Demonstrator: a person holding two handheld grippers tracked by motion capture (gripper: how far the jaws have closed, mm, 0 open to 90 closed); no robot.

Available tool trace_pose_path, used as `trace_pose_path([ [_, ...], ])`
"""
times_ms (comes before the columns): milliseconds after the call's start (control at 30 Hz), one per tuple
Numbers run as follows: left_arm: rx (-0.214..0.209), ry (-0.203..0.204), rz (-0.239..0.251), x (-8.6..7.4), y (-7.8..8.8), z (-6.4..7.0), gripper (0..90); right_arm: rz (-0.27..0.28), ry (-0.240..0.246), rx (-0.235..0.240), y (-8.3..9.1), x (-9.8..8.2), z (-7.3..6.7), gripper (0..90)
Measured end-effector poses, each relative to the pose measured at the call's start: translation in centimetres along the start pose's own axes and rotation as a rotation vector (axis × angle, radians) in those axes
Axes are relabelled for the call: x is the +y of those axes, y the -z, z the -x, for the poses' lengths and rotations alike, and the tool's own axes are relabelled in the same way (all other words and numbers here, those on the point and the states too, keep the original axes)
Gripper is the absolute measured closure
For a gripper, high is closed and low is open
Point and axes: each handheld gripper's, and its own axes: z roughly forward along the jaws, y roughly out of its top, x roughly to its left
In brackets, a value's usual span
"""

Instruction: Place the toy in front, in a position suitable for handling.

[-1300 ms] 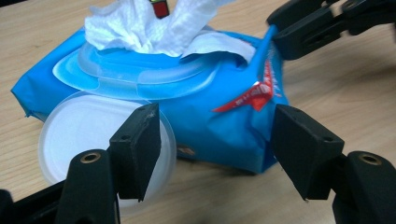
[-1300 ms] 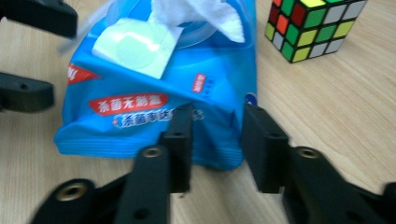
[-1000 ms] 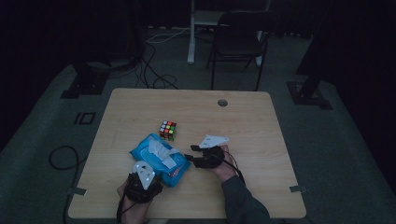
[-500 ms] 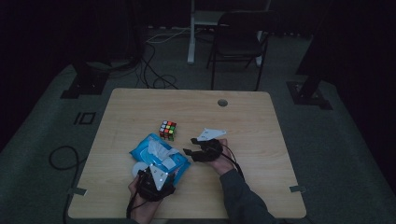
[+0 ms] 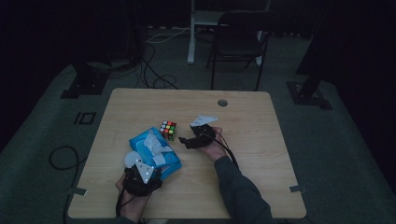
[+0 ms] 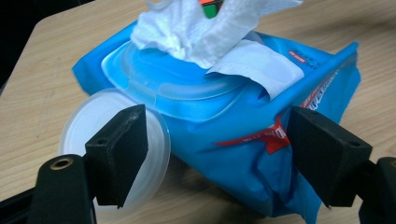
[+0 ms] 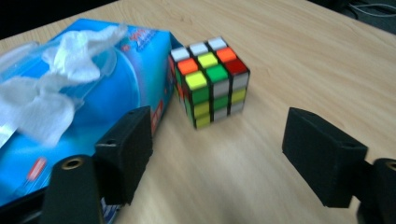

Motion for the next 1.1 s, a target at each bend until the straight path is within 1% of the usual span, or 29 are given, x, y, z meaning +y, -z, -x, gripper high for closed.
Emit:
trace_pose_path([
  [200, 0.012, 0.013, -0.009, -0.3, 0.0, -1.0, 22.8, -0.039, 0.060, -0.001, -2.7, 2.1, 0.2, 20.5],
  [267, 0.018, 0.025, -0.009, -0.4, 0.0, -1.4, 22.7, -0.049, 0.075, -0.001, -3.6, 2.6, 0.3, 20.5],
  [333, 0.026, 0.035, -0.013, -0.5, 0.0, -1.8, 22.8, -0.066, 0.090, -0.011, -4.5, 3.1, 0.3, 20.4],
  [400, 0.035, 0.048, -0.016, -0.6, -0.1, -2.2, 22.9, -0.085, 0.096, -0.005, -5.4, 3.4, 0.3, 19.8],
  [467, 0.041, 0.057, -0.022, -0.7, -0.1, -2.8, 23.5, -0.094, 0.108, -0.010, -6.2, 3.6, 0.2, 19.6],
  [500, 0.045, 0.062, -0.023, -0.7, -0.2, -3.1, 23.5, -0.101, 0.100, -0.001, -6.6, 3.7, 0.3, 19.6],
  [667, 0.074, 0.080, -0.038, -0.8, -0.6, -4.5, 24.1, -0.142, 0.095, -0.009, -8.5, 3.9, 0.7, 20.0],
  [700, 0.078, 0.093, -0.041, -0.9, -0.7, -4.9, 24.3, -0.150, 0.093, -0.010, -8.8, 3.8, 0.8, 21.6],
  [733, 0.082, 0.098, -0.042, -0.9, -0.8, -5.1, 24.5, -0.157, 0.084, -0.007, -9.0, 3.7, 0.9, 22.5],
  [767, 0.087, 0.105, -0.045, -0.9, -0.8, -5.4, 24.5, -0.158, 0.086, -0.004, -9.0, 3.6, 1.0, 23.3],
  [800, 0.091, 0.114, -0.048, -1.0, -0.9, -5.7, 24.7, -0.162, 0.075, -0.003, -9.1, 3.6, 1.1, 24.9],
  [833, 0.091, 0.114, -0.048, -1.0, -0.9, -5.7, 25.0, -0.162, 0.075, -0.003, -9.1, 3.6, 1.1, 24.9],
  [867, 0.101, 0.125, -0.053, -1.0, -1.1, -6.3, 25.0, -0.165, 0.075, 0.001, -9.2, 3.5, 1.2, 26.8],
  [900, 0.108, 0.133, -0.054, -1.0, -1.2, -6.5, 25.4, -0.179, 0.065, 0.006, -9.3, 3.4, 1.4, 30.9],
  [933, 0.115, 0.139, -0.057, -1.0, -1.3, -6.8, 25.5, -0.190, 0.055, 0.013, -9.4, 3.3, 1.4, 31.9],
  [967, 0.120, 0.147, -0.059, -1.1, -1.4, -7.1, 25.6, -0.195, 0.058, 0.010, -9.4, 3.2, 1.4, 33.4],
  [1067, 0.128, 0.166, -0.065, -1.1, -1.7, -8.0, 28.7, -0.203, 0.067, 0.003, -9.1, 3.2, 1.3, 33.8],
  [1100, 0.132, 0.171, -0.069, -1.1, -1.8, -8.3, 29.1, -0.203, 0.070, -0.007, -8.9, 3.2, 1.3, 33.8],
])
